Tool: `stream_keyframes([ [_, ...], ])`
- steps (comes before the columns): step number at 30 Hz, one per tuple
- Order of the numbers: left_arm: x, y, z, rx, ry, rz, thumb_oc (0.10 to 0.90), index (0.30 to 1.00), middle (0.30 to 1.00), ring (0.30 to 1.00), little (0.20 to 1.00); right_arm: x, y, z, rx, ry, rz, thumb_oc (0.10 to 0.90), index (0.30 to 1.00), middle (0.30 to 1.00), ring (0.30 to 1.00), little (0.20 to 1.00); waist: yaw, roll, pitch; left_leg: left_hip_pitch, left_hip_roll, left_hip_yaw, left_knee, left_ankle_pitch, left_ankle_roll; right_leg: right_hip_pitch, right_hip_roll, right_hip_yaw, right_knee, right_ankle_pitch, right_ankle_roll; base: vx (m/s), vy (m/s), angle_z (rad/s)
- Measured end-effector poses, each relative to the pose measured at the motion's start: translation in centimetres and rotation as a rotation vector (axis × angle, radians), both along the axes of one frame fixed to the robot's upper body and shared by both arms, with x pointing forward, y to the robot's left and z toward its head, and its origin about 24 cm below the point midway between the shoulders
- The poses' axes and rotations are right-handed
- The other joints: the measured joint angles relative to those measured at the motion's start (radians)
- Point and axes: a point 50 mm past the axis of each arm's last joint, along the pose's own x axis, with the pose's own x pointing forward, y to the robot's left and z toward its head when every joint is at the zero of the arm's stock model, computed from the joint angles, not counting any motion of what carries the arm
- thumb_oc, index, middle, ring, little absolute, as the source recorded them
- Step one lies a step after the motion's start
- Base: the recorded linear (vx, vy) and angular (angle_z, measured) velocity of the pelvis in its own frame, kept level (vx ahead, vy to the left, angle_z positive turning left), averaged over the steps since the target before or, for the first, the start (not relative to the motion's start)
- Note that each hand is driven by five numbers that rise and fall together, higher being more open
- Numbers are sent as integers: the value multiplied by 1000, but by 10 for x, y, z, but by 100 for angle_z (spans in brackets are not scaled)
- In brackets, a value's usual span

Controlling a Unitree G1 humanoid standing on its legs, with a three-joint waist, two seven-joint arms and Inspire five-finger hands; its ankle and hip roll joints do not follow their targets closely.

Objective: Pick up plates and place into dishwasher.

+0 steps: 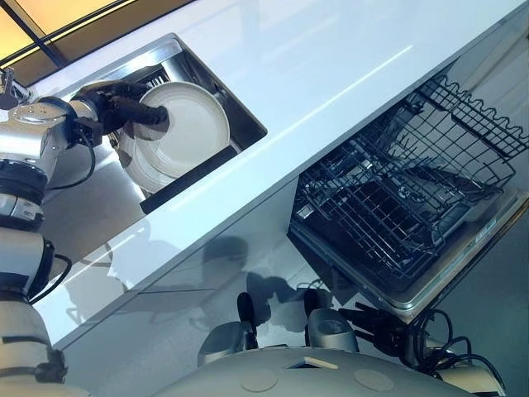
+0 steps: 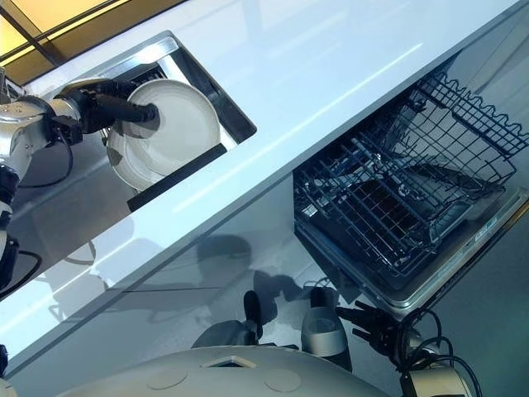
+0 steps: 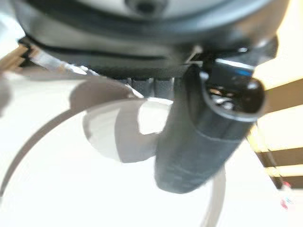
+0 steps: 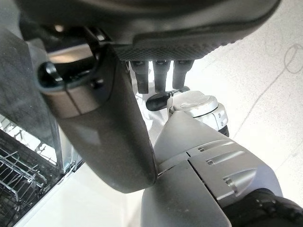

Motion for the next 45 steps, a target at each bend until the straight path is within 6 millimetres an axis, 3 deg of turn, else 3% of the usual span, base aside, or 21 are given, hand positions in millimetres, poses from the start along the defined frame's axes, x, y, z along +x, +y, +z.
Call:
stream_keyframes([
  [6, 1, 0, 2, 18, -24, 6, 100, 300, 300, 300, 200, 6, 4, 1, -22, -74, 56, 800, 900, 900, 900, 900, -3, -4, -2, 1, 0, 0, 0, 0, 0, 1, 0, 2, 0, 0, 0, -29, -9, 0],
  [16, 3, -8, 11, 48, -106, 0, 100, 300, 300, 300, 200, 28, 34, 4, 61, -208, 104, 800, 900, 900, 900, 900, 1, -21, -11, 24, 2, 0, 0, 2, 0, 24, 2, 4, -1, 0, 0, -86, -41, 1],
  [20, 2, -22, 20, 70, -203, -7, 100, 300, 300, 300, 200, 43, 58, 18, 123, -313, 236, 800, 900, 900, 900, 900, 4, -35, -31, 22, 3, -1, 0, 5, -1, 23, 4, 5, -1, 1, 0, -123, -72, -1],
  [25, -10, -16, 18, 67, -354, 30, 100, 300, 300, 300, 200, 67, 100, 51, 320, -493, 439, 800, 900, 900, 900, 900, -13, -56, -56, 23, 4, 0, 0, 6, -2, 23, 6, 5, -4, 2, -1, -139, -74, -2],
  [27, -11, -10, 16, 103, -369, 59, 100, 300, 300, 300, 200, 74, 105, 62, 377, -544, 480, 800, 900, 900, 900, 900, -10, -59, -60, 23, 5, 0, 0, 6, -2, 23, 6, 4, -4, 2, -2, -96, -45, 1],
  [33, -22, 26, 0, 181, -375, 214, 100, 300, 300, 300, 200, 87, 85, 81, 394, -622, 468, 800, 900, 900, 900, 900, -12, -67, -92, 27, 5, 12, 0, 6, -2, 31, 6, 7, -21, 10, -1, -18, -2, -2],
  [39, -33, 38, -29, 313, -273, 223, 100, 300, 300, 300, 200, 85, 78, 80, 385, -583, 451, 800, 900, 900, 900, 900, -19, -67, -92, 32, 7, 34, 0, 5, -2, 29, 7, 27, -25, 20, 0, 2, 23, -9],
  [45, -38, 44, -43, 379, -191, 239, 100, 300, 300, 300, 200, 74, 78, 74, 396, -536, 433, 800, 900, 900, 900, 900, -45, -65, -93, 32, 7, 44, -3, 5, -2, 30, 7, 35, -36, 30, 0, 2, 18, -5],
])
